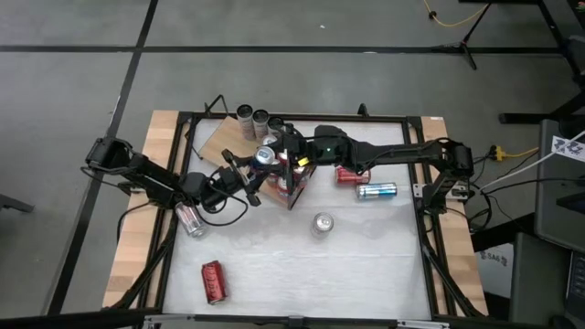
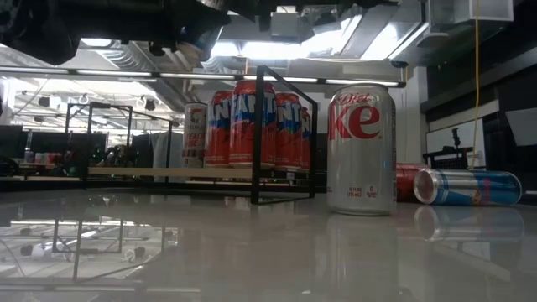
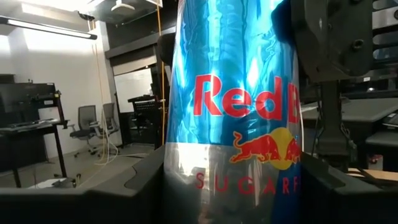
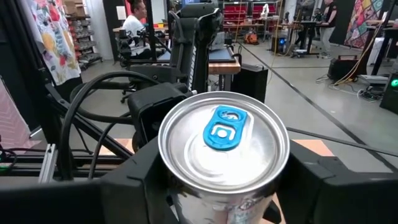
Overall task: Pick and place cans onto a shelf
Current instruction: Put the bottom blue and white soda can on the shelf aligned with the other blue and white soda cans
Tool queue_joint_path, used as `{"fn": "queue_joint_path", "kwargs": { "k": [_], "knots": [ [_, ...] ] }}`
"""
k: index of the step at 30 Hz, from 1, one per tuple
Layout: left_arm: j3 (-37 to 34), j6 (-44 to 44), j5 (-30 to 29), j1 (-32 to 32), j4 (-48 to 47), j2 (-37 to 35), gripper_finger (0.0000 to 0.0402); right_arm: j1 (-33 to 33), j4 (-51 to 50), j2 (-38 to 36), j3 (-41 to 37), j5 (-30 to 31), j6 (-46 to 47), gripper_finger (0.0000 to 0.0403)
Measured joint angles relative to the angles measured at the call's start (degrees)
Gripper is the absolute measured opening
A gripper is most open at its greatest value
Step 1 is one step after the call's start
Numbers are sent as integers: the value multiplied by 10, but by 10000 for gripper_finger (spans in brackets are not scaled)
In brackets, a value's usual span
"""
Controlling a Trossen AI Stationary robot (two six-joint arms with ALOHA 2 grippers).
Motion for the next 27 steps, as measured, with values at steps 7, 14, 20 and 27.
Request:
{"fn": "queue_joint_path", "kwargs": {
  "k": [7,14,20,27],
  "knots": [
    [0,-18,-22,-10,-4,0,254,0,-6,0,0,0,-13,210],
    [0,-19,-64,-23,-38,0,257,0,-42,0,1,3,-31,210],
    [0,-87,-64,-33,-109,0,257,0,-80,0,0,0,-42,210],
    [0,-125,-74,-48,-132,0,257,0,-111,-1,0,-1,-41,210]
  ]
}}
